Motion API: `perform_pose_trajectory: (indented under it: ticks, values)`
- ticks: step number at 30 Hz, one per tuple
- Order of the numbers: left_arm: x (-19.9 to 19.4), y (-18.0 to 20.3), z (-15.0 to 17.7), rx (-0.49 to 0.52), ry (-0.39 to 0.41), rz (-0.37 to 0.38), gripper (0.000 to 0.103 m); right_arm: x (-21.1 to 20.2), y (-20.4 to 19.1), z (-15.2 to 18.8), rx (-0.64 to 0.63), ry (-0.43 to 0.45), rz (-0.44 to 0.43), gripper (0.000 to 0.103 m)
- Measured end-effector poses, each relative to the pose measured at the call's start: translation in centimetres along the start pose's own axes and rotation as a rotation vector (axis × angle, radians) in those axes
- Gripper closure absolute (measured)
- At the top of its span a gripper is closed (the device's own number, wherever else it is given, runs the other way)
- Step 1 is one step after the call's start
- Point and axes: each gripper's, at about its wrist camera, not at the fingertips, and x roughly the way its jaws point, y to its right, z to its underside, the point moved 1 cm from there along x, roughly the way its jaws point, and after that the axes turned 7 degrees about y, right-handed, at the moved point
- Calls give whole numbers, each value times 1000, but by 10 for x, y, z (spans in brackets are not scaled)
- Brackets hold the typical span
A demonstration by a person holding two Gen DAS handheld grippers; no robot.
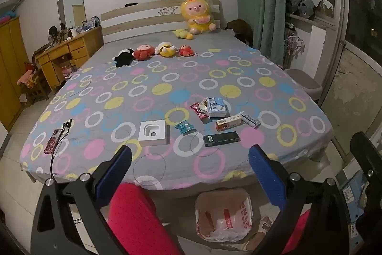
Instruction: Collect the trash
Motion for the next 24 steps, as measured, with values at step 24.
perform_pose_trajectory:
  ticks: [24]
  values:
    - [0, 7, 3, -4, -1, 8, 7, -3, -1, 0, -2, 5, -6, 6]
